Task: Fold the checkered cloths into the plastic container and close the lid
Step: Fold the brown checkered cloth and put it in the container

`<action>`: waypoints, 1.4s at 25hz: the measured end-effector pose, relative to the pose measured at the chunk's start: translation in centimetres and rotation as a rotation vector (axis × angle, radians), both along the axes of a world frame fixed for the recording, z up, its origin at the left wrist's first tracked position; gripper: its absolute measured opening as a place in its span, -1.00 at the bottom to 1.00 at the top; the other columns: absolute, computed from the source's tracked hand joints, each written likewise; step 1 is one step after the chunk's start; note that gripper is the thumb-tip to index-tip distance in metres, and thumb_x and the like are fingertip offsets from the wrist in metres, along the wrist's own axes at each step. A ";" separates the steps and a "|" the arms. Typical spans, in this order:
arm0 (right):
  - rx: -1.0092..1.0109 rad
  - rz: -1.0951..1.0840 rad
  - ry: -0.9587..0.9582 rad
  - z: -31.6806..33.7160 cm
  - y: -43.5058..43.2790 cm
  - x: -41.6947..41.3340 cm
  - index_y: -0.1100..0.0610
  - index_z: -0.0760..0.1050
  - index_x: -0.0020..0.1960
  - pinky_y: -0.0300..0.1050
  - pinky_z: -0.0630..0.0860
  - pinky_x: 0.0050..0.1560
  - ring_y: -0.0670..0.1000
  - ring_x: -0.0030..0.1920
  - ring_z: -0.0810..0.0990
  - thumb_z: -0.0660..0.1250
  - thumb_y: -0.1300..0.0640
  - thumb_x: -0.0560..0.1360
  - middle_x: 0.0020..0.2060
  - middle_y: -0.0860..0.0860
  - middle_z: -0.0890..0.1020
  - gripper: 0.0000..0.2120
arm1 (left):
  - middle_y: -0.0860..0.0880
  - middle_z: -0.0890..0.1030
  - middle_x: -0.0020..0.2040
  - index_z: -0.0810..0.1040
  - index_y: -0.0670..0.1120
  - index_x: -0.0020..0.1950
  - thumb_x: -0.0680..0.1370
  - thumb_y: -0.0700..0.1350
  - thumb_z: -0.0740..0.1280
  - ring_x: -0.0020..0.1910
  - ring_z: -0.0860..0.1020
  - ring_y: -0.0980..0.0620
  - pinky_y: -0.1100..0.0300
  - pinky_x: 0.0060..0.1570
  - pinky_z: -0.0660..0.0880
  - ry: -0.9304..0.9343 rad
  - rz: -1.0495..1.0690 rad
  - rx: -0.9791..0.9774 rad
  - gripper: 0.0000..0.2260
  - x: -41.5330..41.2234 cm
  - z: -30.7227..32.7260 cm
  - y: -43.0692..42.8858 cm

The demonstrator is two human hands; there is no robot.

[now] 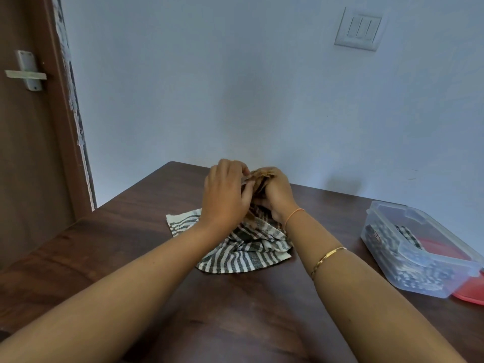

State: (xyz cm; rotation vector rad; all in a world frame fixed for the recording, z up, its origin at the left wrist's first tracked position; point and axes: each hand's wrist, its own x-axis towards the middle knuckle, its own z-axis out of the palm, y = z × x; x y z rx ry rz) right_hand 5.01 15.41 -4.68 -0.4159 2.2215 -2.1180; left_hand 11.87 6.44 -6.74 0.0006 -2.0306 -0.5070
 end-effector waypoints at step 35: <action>-0.347 -0.617 -0.111 -0.2 10.1 -2.6 0.17 0.36 -0.11 -0.23 0.30 -0.50 -0.02 -0.44 0.34 0.03 0.36 0.49 -0.37 0.02 0.39 -0.82 | -0.12 0.49 0.22 0.41 -0.10 0.25 0.53 -0.30 0.19 -0.07 0.49 -0.05 0.20 -0.21 0.36 -0.463 -0.175 0.686 -0.70 -3.8 -0.8 0.3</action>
